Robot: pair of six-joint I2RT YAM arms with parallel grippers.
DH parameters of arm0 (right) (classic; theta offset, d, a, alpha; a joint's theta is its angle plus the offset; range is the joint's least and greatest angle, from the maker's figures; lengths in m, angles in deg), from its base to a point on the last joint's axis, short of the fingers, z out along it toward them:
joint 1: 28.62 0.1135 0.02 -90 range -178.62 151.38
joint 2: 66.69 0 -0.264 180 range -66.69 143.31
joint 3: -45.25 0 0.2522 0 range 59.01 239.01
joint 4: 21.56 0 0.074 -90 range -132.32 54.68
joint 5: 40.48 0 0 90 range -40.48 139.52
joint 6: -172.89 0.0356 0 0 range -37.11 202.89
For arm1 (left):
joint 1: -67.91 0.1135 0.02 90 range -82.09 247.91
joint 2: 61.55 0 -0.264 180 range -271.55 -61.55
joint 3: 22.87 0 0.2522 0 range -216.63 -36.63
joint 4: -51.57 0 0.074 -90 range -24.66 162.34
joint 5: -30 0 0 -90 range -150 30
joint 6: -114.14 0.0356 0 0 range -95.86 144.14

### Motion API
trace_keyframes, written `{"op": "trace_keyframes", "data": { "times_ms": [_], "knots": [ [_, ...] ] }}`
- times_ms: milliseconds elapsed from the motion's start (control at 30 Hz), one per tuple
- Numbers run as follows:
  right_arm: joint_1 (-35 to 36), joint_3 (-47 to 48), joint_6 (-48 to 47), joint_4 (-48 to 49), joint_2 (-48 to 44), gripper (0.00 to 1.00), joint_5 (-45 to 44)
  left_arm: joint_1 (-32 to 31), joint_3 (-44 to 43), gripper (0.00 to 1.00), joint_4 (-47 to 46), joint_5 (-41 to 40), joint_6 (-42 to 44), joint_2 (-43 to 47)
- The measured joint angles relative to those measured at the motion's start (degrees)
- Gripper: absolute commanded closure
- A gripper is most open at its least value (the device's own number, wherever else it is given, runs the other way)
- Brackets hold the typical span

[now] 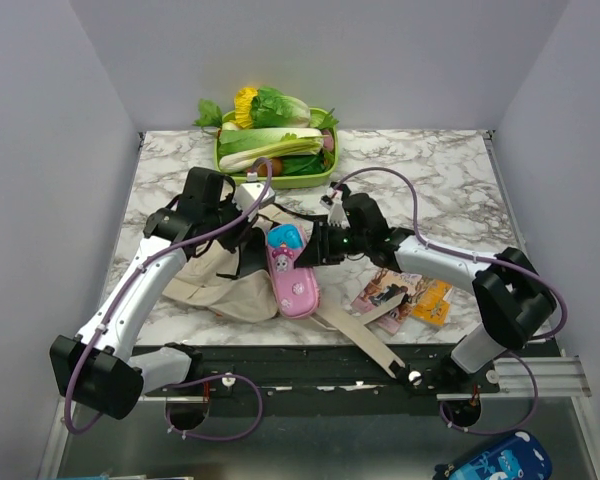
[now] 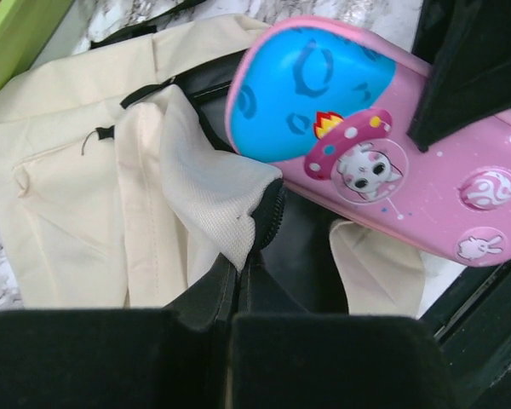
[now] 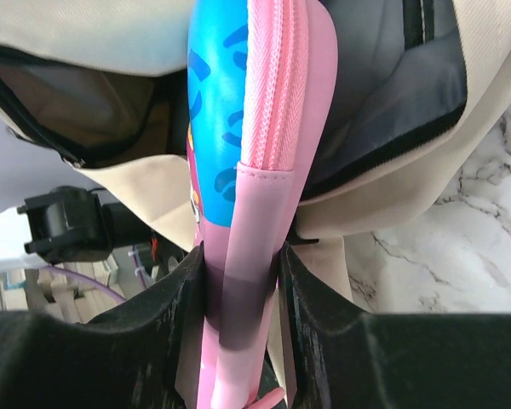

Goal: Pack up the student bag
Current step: Place the stationery in the student bag.

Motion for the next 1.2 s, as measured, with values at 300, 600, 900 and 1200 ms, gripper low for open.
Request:
{"op": "trace_keyframes", "data": {
  "times_ms": [300,600,900,1200],
  "knots": [
    [0.0,-0.74,-2.56,-4.02,1.27,0.78,4.52,0.0,0.39,1.0,-2.23,-4.0,-2.05,0.72],
    [0.35,4.81,-3.17,-5.05,10.23,0.72,9.99,0.0,0.39,1.0,0.76,-0.13,-2.97,3.41],
    [1.29,27.32,-4.17,-10.49,21.38,0.49,9.16,0.07,3.43,1.0,13.42,11.06,11.8,7.02],
    [1.49,42.64,-7.91,-14.99,28.96,0.0,-1.46,0.15,6.62,1.0,21.46,14.43,22.16,8.98]
  ]
}}
